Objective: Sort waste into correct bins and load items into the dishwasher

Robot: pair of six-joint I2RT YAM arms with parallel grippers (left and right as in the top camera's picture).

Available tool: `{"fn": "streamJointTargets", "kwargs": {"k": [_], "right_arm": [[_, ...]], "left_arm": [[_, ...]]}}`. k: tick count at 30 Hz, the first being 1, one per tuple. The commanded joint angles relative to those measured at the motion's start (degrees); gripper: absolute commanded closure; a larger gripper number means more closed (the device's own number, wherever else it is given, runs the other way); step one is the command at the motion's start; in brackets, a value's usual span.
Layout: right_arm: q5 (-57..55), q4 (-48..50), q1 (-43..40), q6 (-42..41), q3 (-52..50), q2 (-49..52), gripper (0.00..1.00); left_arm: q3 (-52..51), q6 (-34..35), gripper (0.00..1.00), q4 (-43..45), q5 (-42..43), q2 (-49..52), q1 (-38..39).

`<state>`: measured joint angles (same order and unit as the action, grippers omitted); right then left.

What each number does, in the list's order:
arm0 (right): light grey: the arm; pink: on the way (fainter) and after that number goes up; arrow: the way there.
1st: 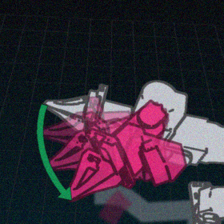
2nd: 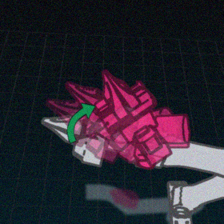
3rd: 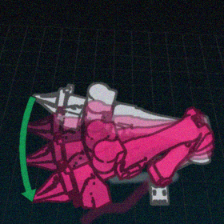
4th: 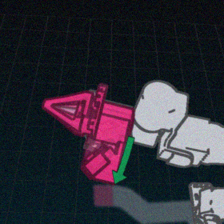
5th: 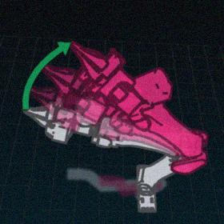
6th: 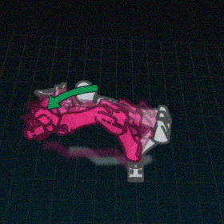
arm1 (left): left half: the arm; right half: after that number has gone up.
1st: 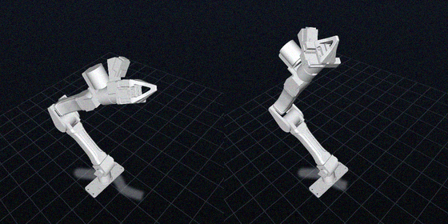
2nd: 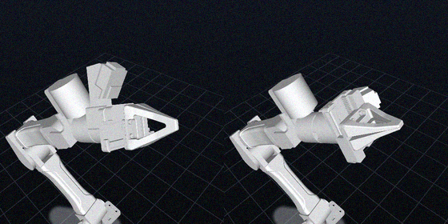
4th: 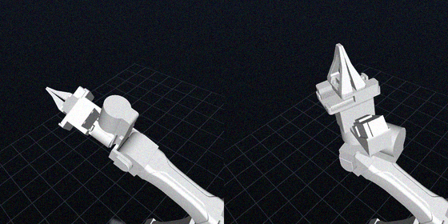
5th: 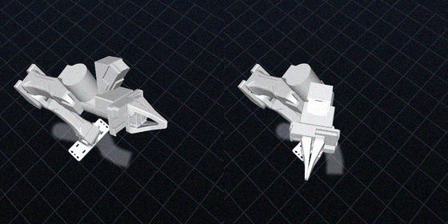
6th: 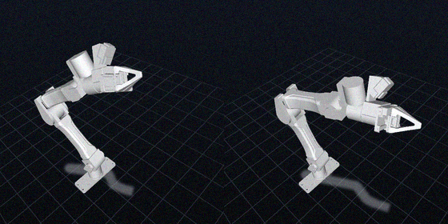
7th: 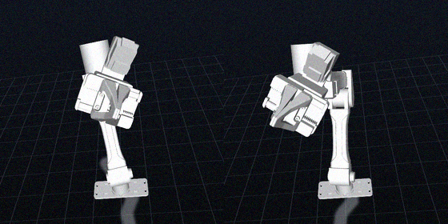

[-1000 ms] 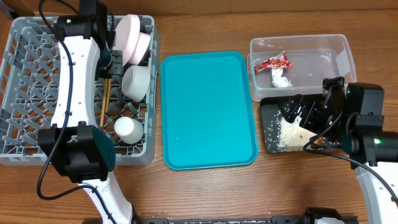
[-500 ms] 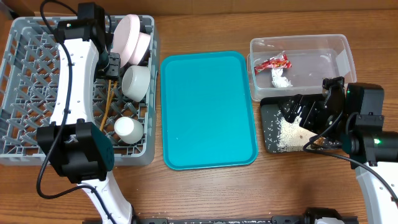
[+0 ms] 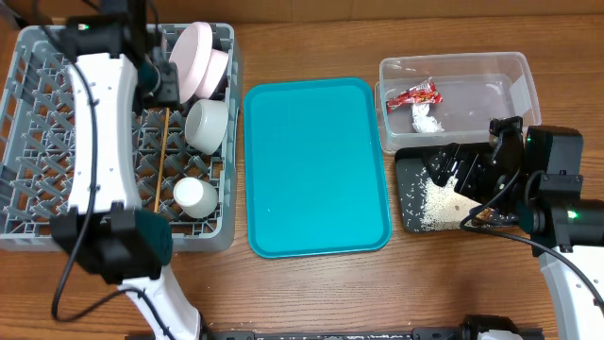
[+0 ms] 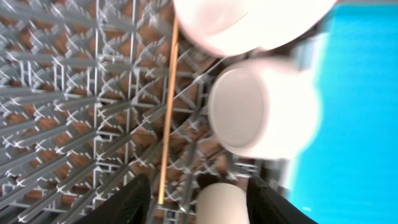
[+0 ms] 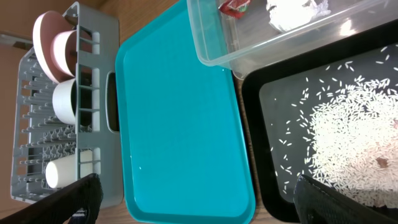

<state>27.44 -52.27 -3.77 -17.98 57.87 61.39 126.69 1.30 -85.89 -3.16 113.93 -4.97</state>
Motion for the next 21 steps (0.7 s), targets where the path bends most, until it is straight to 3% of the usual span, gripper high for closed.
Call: {"fn": "streamJointTargets", "kwargs": {"k": [1,2,3,9,21], "right_arm": [[-0.4,0.3,-0.3,0.2,1.1,-0.4,0.00],[-0.4,0.3,-0.3,0.2,1.1,-0.4,0.00],[-0.4,0.3,-0.3,0.2,1.1,-0.4,0.00],[-0.4,0.3,-0.3,0.2,1.1,-0.4,0.00],[-0.4,0.3,-0.3,0.2,1.1,-0.4,0.00]], "left_arm": [[5.4,0.9,0.43,-1.4,7.0,-9.8,0.8],[5.5,0.9,0.34,-1.7,7.6,-11.4,1.0],[5.5,0.9,0.00,-2.1,7.9,-13.5,1.5],[5.5,1.5,0.00,-2.8,9.0,-20.1,2.5],[5.5,1.5,0.00,-2.8,9.0,-20.0,2.5]]}}
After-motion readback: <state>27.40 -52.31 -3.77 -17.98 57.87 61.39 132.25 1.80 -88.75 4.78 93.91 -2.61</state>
